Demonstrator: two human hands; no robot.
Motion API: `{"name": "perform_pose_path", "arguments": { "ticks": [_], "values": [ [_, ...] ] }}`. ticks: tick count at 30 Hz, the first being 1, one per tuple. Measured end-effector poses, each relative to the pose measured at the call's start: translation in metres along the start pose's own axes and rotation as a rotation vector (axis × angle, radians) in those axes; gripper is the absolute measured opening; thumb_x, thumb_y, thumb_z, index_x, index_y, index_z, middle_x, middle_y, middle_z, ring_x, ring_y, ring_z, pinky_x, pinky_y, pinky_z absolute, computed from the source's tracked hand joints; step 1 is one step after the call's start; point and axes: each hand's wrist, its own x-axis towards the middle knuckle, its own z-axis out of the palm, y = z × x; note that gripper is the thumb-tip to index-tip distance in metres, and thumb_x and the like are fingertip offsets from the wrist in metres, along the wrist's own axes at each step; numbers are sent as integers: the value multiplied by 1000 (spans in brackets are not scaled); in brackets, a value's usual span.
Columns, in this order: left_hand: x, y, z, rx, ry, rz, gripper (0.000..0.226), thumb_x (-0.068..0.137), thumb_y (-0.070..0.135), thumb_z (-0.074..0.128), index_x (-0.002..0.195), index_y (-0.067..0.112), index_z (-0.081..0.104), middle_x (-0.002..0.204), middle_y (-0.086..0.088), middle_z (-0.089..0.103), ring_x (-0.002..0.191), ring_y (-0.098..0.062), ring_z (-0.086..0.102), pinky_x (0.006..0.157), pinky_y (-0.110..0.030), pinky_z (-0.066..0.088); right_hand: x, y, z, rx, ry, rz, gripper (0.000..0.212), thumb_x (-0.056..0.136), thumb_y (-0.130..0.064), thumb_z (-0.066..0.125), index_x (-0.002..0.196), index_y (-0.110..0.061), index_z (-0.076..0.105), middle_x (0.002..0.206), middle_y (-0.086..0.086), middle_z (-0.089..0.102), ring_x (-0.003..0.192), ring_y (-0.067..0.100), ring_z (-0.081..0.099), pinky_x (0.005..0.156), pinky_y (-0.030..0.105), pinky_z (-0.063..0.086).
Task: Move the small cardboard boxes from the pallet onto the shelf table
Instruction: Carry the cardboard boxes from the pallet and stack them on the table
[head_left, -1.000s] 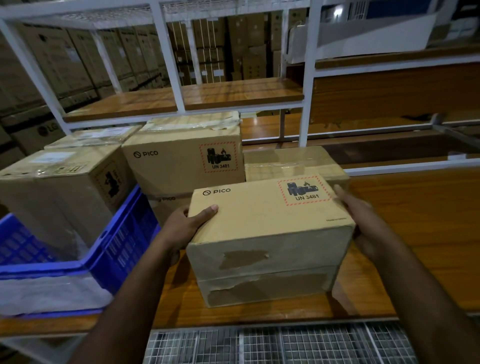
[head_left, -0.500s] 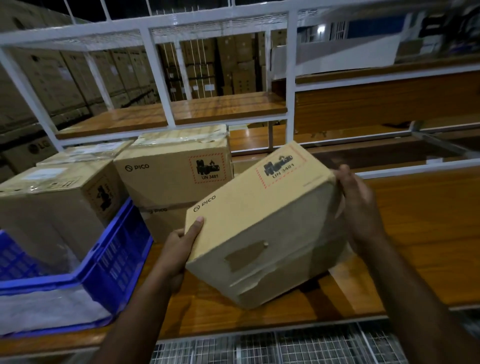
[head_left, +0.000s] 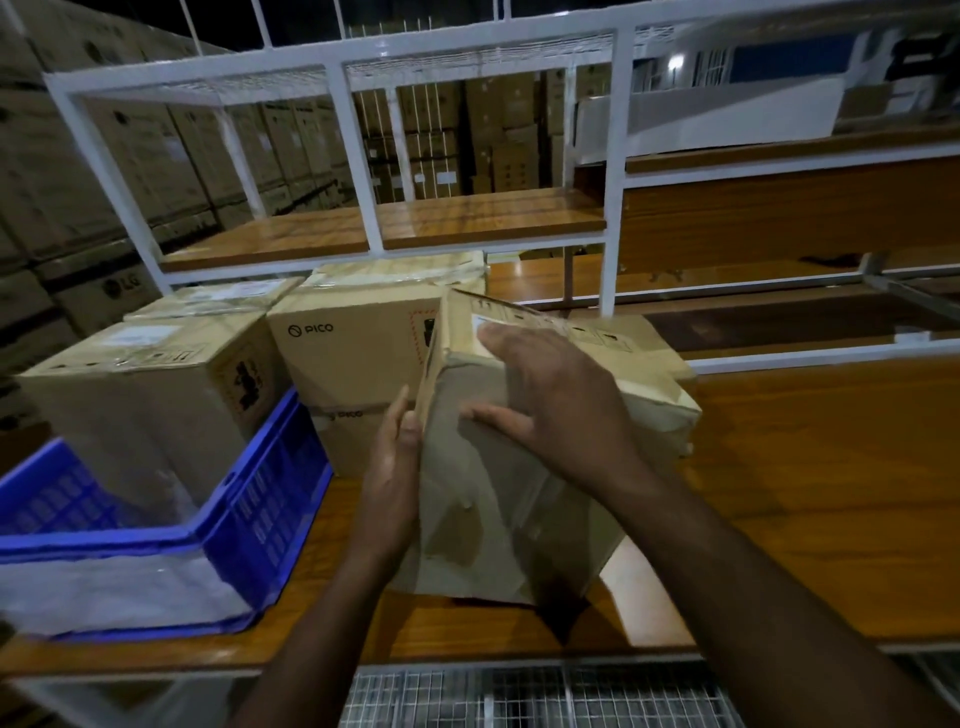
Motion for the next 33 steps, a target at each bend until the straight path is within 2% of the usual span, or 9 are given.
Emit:
{"name": "perform_pose_path", "arguments": {
  "ticks": [2, 4, 6, 8, 14, 19, 23, 29, 33],
  "values": [
    [-1, 17, 2, 48, -19, 208, 73, 92, 75, 41, 157, 44, 26, 164, 7, 31, 148, -16, 37, 113, -57, 41, 2, -9, 5, -12, -23, -29, 73, 83, -53, 72, 144, -20, 50, 147, -1, 53, 135, 15, 47, 109, 32, 35],
    [1, 33, 3, 184, 0, 422, 74, 97, 58, 51, 160, 34, 19, 168, 5, 20, 154, -18, 25, 118, -59, 33, 1, -10, 5, -5, -50, -50, 71, 84, -51, 71, 145, -21, 50, 148, -2, 52, 136, 14, 46, 109, 30, 34],
    [7, 35, -3, 302, 31, 578, 81, 94, 39, 63, 160, 18, 21, 168, 1, 21, 154, -23, 24, 117, -60, 33, -4, -1, 2, -1, -78, -32, 70, 85, -52, 70, 145, -22, 50, 147, -4, 52, 136, 13, 46, 110, 31, 34],
    [14, 26, -14, 366, 55, 665, 78, 89, 29, 68, 154, 9, 31, 164, -4, 29, 153, -25, 26, 118, -59, 32, -13, 14, 0, -31, -85, 21, 71, 83, -58, 70, 143, -25, 52, 146, -5, 54, 134, 13, 48, 109, 32, 34],
    [13, -6, -41, 316, 165, 634, 52, 84, 35, 72, 125, 11, 51, 138, -9, 55, 145, -23, 41, 116, -55, 38, -32, 49, 1, -23, -78, 125, 70, 78, -66, 64, 137, -29, 58, 141, -9, 57, 133, 9, 47, 112, 39, 34],
    [22, 4, -48, 461, 138, 663, 48, 84, 46, 75, 115, 11, 68, 129, 0, 66, 140, -17, 49, 118, -58, 33, -27, 52, 10, 83, -76, 114, 75, 74, -69, 54, 136, -27, 58, 142, -8, 56, 132, -1, 38, 111, 29, 32],
    [23, 2, -46, 457, 139, 679, 47, 84, 48, 77, 112, 12, 70, 122, -3, 69, 124, -16, 61, 111, -57, 42, -28, 58, 17, 141, -44, 104, 74, 75, -68, 54, 134, -24, 60, 140, -7, 57, 132, -3, 36, 111, 28, 30],
    [28, 0, -45, 505, 209, 707, 45, 80, 48, 80, 102, 10, 72, 110, -3, 73, 111, -17, 66, 104, -56, 45, -27, 61, 23, 187, -8, 110, 68, 76, -64, 57, 129, -21, 64, 136, -5, 61, 132, 9, 47, 110, 34, 38],
    [26, -2, -44, 492, 223, 714, 45, 81, 51, 77, 101, 11, 72, 109, -1, 73, 110, -16, 66, 104, -55, 46, -32, 58, 25, 194, 7, 91, 65, 79, -62, 56, 129, -22, 63, 137, -8, 58, 134, 6, 41, 108, 25, 30]
  ]
}}
